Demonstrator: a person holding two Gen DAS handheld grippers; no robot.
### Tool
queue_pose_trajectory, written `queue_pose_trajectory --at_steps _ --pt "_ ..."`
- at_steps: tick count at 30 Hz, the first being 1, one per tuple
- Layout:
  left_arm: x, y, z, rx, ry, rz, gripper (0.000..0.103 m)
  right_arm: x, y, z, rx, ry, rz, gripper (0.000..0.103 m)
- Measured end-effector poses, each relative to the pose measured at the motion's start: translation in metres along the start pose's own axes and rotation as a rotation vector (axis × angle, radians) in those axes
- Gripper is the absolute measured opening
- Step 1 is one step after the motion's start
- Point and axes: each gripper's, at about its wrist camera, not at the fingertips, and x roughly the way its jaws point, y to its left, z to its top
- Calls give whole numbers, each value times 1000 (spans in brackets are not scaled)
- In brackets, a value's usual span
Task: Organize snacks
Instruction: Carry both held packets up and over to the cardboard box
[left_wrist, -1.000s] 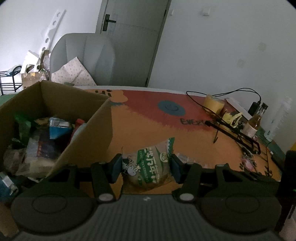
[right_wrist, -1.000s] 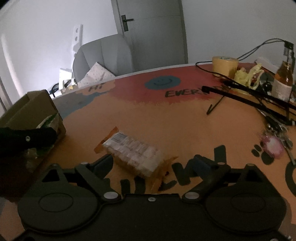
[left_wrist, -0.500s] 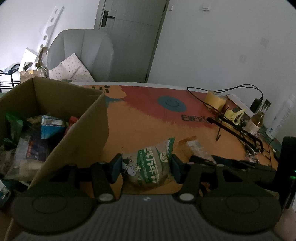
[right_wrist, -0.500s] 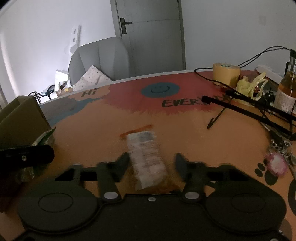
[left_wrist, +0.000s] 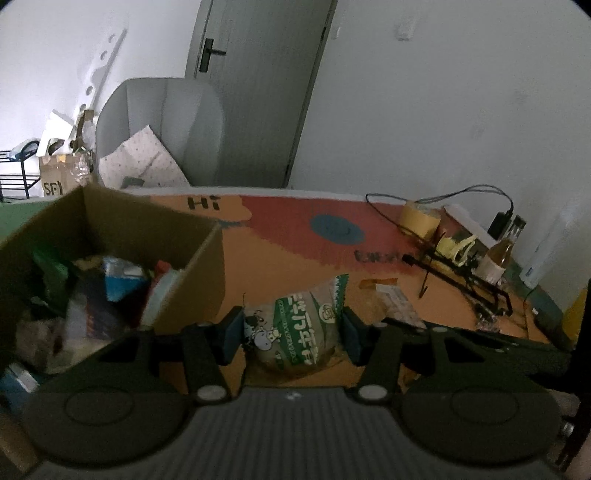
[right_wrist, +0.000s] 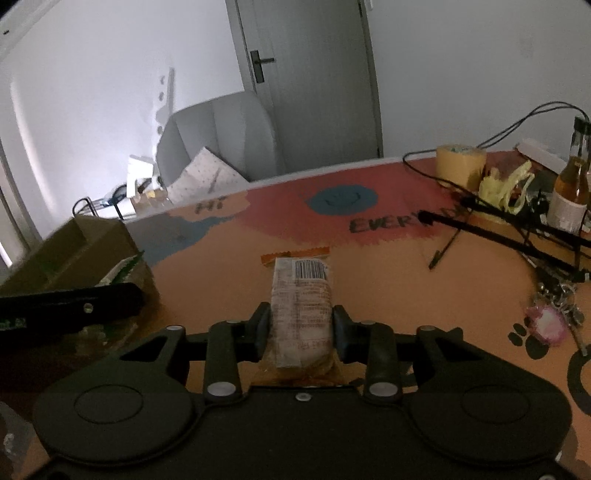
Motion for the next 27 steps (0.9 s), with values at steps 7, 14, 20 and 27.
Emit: queue_pose_trajectory --at_steps 7,14,20,27 --pt "-20 6 9 1 -48 2 54 -23 22 12 -13 -53 29 33" --pt "-39 21 16 -8 -85 18 54 -37 41 21 -27 -90 55 33" --pt "-52 34 22 -18 -106 29 54 -42 57 28 -35 -110 79 33" --pt "-67 61 25 -44 -119 53 54 -39 78 31 -55 -122 107 33"
